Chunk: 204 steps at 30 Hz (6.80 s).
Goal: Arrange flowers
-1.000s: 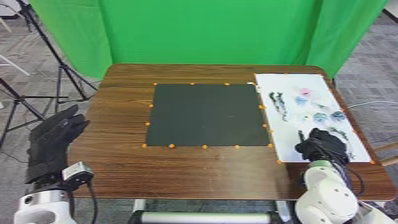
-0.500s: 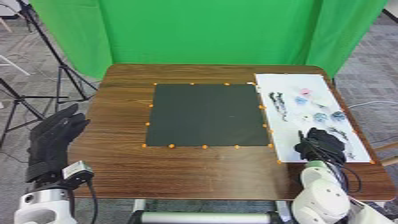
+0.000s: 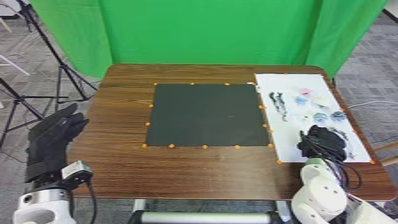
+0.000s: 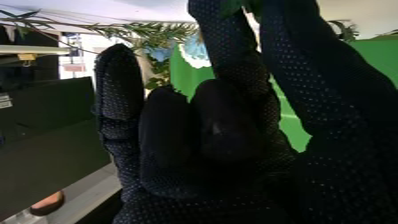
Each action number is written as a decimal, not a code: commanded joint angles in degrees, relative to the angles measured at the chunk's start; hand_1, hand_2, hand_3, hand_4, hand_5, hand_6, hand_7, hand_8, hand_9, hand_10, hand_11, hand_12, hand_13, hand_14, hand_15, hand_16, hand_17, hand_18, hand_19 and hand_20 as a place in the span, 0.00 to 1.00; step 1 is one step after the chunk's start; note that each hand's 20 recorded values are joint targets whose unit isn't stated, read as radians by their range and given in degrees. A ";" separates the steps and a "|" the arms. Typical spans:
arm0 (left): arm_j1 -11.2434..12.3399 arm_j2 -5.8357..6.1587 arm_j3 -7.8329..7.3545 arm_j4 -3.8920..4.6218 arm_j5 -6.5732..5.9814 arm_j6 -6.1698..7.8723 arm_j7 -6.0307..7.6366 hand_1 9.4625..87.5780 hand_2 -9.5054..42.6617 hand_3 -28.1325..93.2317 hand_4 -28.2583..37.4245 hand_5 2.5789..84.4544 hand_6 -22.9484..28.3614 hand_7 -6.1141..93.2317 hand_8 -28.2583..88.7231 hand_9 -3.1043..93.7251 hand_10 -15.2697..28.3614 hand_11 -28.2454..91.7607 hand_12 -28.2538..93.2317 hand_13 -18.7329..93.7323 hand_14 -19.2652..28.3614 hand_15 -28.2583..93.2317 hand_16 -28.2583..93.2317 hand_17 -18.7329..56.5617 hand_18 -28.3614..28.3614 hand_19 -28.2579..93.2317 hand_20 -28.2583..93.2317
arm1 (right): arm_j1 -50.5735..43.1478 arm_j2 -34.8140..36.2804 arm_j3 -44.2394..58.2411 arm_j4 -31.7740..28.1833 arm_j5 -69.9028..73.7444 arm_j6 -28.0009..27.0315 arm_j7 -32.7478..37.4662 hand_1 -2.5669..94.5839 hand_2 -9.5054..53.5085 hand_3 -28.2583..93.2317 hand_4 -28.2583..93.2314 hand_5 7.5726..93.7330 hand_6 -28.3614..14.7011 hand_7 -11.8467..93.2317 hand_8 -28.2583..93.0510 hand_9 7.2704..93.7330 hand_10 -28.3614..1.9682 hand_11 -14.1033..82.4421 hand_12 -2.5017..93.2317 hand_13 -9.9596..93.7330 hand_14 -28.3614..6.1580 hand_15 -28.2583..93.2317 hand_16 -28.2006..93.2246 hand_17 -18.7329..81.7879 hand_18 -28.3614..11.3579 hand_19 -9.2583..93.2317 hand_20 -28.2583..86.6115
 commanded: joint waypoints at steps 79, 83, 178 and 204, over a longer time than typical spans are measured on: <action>3.69 0.96 -2.58 -1.05 -0.57 2.03 -0.19 0.28 0.18 0.88 0.22 0.50 0.69 0.23 0.15 0.40 0.83 0.60 0.29 0.40 0.98 0.79 0.08 0.15 0.90 0.73 0.31 | 29.53 -18.66 -24.00 5.11 -3.75 5.66 -11.27 0.57 0.00 0.89 0.03 0.93 0.53 0.33 0.41 0.92 0.60 0.95 0.49 0.91 0.51 0.98 0.54 0.56 0.06 1.00 0.35; 2.82 0.87 -2.11 -0.83 -0.06 1.70 -1.05 0.28 0.18 0.88 0.22 0.50 0.69 0.23 0.15 0.40 0.83 0.60 0.29 0.40 0.98 0.79 0.08 0.15 0.90 0.73 0.31 | 28.18 -22.24 -23.99 6.19 -3.74 4.09 -13.90 0.57 0.00 0.89 0.03 0.93 0.53 0.33 0.41 0.92 0.61 0.95 0.49 0.91 0.51 0.98 0.54 0.55 0.06 0.99 0.35; 1.47 0.63 2.07 -0.42 0.50 2.41 1.97 0.28 0.18 0.89 0.23 0.50 0.69 0.23 0.15 0.40 0.82 0.60 0.29 0.39 0.97 0.79 0.08 0.15 0.90 0.72 0.32 | 16.85 -28.91 -15.94 2.05 -5.49 -9.17 -38.66 0.18 0.34 0.84 0.08 0.73 0.45 0.35 0.16 0.69 0.24 0.86 0.40 0.70 0.16 0.95 0.48 0.34 0.00 0.81 0.39; 6.60 -1.86 -1.53 -1.74 6.86 3.33 -1.48 0.25 0.18 0.89 0.19 0.49 0.68 0.23 0.15 0.39 0.82 0.59 0.29 0.38 0.96 0.78 0.08 0.14 0.89 0.71 0.33 | 16.17 -9.32 -4.70 -4.20 0.21 -4.57 -19.07 0.27 0.22 0.86 0.09 0.68 0.45 0.34 0.15 0.68 0.23 0.88 0.40 0.71 0.19 0.97 0.48 0.37 0.00 0.86 0.42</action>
